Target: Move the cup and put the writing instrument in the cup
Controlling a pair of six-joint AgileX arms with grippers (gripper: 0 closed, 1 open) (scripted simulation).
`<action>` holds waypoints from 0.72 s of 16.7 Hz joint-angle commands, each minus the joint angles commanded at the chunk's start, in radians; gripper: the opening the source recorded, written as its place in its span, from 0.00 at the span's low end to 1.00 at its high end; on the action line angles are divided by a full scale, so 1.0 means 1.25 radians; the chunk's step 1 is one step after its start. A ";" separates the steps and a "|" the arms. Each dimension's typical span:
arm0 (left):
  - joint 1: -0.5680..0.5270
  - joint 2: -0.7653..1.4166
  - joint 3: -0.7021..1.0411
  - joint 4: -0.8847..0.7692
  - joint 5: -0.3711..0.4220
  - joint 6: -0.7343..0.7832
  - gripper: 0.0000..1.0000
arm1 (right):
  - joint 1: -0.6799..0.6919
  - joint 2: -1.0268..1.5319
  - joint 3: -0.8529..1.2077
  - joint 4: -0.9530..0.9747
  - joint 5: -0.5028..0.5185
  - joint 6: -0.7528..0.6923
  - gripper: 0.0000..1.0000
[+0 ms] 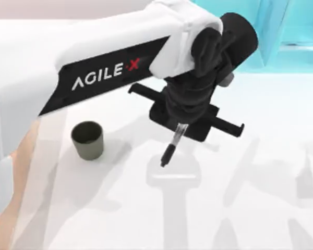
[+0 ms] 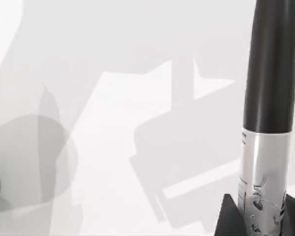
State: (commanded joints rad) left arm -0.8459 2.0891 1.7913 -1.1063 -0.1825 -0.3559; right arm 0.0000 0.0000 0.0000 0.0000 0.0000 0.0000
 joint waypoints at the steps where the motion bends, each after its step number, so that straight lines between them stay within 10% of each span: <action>1: 0.007 -0.018 -0.026 0.038 0.000 0.006 0.00 | 0.000 0.000 0.000 0.000 0.000 0.000 1.00; 12: 0.144 -0.345 -0.557 0.781 0.007 0.121 0.00 | 0.000 0.000 0.000 0.000 0.000 0.000 1.00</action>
State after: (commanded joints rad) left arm -0.6661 1.6581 1.0947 -0.1304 -0.1735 -0.2043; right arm 0.0000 0.0000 0.0000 0.0000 0.0000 0.0000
